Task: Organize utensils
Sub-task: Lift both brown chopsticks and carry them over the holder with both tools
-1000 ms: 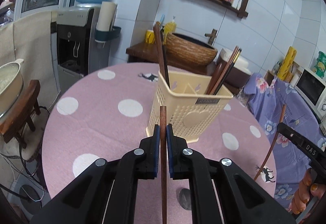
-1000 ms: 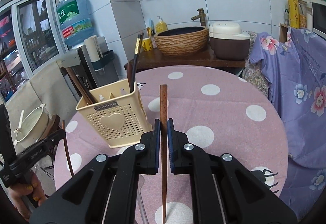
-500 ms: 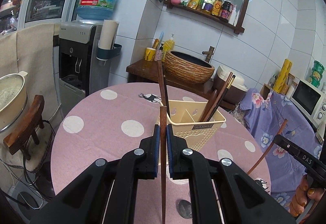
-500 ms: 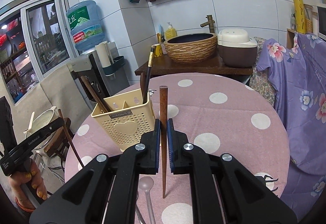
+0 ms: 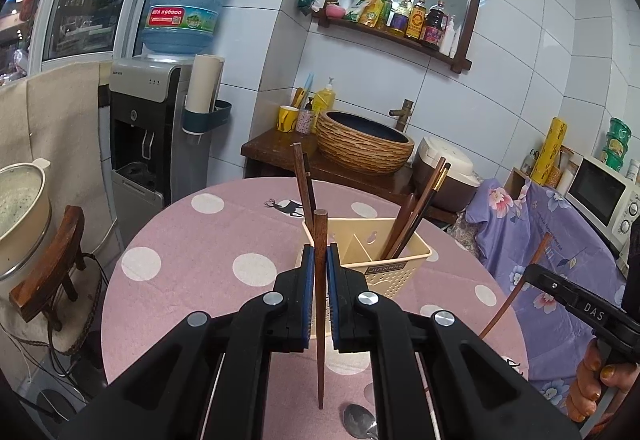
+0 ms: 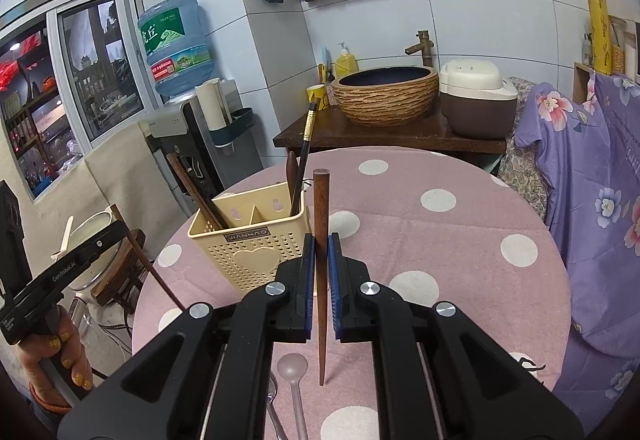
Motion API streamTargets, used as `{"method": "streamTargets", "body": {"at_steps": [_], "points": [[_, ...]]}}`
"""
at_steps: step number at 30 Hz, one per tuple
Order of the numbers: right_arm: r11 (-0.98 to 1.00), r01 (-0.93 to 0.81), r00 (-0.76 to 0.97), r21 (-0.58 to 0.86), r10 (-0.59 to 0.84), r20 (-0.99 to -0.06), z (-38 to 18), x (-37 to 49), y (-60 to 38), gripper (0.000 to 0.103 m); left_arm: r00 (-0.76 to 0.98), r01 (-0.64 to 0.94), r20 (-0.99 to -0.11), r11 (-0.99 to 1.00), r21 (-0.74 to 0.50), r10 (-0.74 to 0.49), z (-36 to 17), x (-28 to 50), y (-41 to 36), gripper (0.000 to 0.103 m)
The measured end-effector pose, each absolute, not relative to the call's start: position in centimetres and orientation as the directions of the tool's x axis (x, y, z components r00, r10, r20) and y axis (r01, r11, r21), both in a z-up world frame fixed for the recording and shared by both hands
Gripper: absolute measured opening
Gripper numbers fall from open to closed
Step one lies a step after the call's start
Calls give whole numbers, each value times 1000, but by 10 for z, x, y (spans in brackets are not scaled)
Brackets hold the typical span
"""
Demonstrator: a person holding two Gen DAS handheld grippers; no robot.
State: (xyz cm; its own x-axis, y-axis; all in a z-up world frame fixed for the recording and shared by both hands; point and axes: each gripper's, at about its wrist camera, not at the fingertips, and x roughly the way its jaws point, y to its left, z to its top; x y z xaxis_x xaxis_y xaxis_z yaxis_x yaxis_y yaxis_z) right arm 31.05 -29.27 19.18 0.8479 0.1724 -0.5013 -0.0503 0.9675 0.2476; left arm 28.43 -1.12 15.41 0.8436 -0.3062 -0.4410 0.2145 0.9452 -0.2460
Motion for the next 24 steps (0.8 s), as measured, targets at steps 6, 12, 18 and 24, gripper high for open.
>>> {"method": "streamTargets", "body": {"at_steps": [6,12,18,24], "points": [[958,-95,845,272,222,-486,221,322,-293,8,839,257,-418,930,-261,-349,177,286,-13,7],[945,-140,884,295,254,-393,289,342,-287,7,838,344,-335,894,-287,-430,241,290,-18,7],[959,-105,939,265,183,-292,341,372,-271,8,875,315,-268,895,-316,-403,294,319,-20,7],[971,-57,932,231,135,-337,310,410,-250,8,916,219,-273,937,-273,-294,281,350,-27,7]]}}
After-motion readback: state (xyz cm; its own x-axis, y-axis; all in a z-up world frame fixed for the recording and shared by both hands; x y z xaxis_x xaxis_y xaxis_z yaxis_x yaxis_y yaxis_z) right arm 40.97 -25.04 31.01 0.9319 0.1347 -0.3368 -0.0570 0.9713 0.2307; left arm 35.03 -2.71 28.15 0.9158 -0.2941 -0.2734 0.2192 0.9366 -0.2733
